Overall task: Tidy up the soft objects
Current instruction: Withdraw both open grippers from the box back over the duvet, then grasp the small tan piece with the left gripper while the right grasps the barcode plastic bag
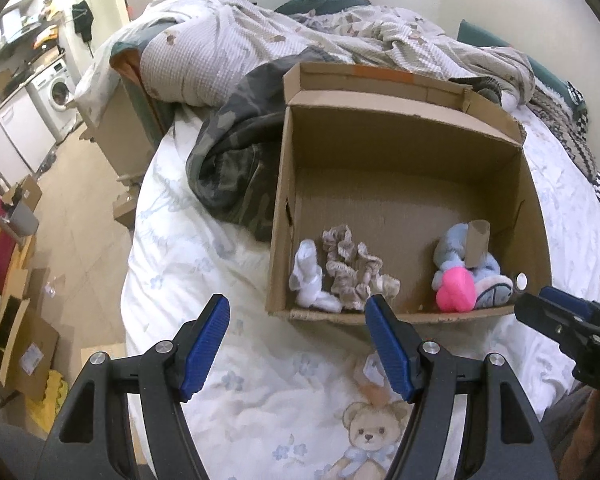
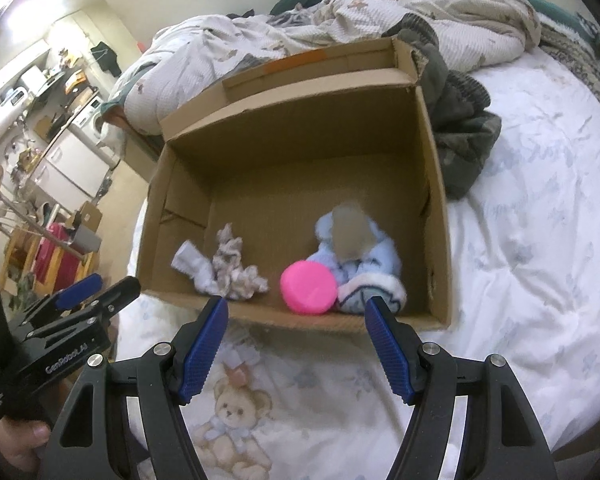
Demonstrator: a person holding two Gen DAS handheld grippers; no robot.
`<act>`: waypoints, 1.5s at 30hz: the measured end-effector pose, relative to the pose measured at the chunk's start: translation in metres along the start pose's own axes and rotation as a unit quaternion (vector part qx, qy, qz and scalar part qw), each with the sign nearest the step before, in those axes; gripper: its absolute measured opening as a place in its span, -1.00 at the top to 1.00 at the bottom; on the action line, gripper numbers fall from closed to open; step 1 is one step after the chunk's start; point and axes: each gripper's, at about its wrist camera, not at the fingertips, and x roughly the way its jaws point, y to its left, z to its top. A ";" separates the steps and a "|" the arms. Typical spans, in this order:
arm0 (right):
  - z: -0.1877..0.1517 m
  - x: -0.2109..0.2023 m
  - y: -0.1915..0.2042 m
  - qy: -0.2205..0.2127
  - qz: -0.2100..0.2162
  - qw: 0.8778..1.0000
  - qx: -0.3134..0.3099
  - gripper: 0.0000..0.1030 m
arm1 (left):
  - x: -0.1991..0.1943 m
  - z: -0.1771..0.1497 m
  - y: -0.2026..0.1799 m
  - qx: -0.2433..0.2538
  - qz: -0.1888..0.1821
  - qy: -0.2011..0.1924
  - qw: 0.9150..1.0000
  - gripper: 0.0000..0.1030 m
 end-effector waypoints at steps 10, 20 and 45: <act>-0.016 0.025 0.008 0.067 0.046 0.997 0.006 -0.45 | 0.013 -0.009 0.034 -0.050 0.012 0.044 0.998 -0.31; -0.031 0.093 0.042 0.159 0.029 0.985 -0.054 -0.20 | 0.018 -0.018 0.057 -0.083 0.004 0.073 0.994 -0.32; -0.033 0.048 0.010 0.111 0.035 0.993 0.012 0.51 | 0.080 -0.048 -0.002 -0.082 -0.072 0.190 0.976 -0.28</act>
